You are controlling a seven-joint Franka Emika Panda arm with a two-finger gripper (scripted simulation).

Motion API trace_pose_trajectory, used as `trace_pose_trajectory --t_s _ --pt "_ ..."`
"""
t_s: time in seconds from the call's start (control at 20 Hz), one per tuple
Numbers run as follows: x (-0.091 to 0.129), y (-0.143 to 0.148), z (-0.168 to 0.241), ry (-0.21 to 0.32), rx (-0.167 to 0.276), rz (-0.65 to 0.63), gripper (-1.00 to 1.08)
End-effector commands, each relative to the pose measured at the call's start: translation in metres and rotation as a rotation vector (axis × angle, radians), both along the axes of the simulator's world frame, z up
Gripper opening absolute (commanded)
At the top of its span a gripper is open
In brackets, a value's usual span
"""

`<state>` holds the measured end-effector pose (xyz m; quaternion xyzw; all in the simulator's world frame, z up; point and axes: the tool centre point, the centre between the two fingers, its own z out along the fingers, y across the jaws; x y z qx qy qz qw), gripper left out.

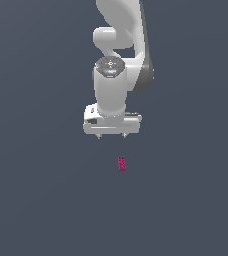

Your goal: Pick up the object and move it to a goal position.

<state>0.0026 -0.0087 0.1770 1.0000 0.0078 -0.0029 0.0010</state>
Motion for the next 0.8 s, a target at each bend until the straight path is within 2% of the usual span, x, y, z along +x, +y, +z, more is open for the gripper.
trace_pose_trajectory --t_s 0.0,0.35,0.75 --pt "0.001 0.001 -0.003 0.001 0.000 0.003 1.00" --pt "0.014 0.011 -0.027 -0.001 -0.003 0.020 1.00" --pt "0.035 0.031 -0.078 -0.004 -0.002 0.055 1.00"
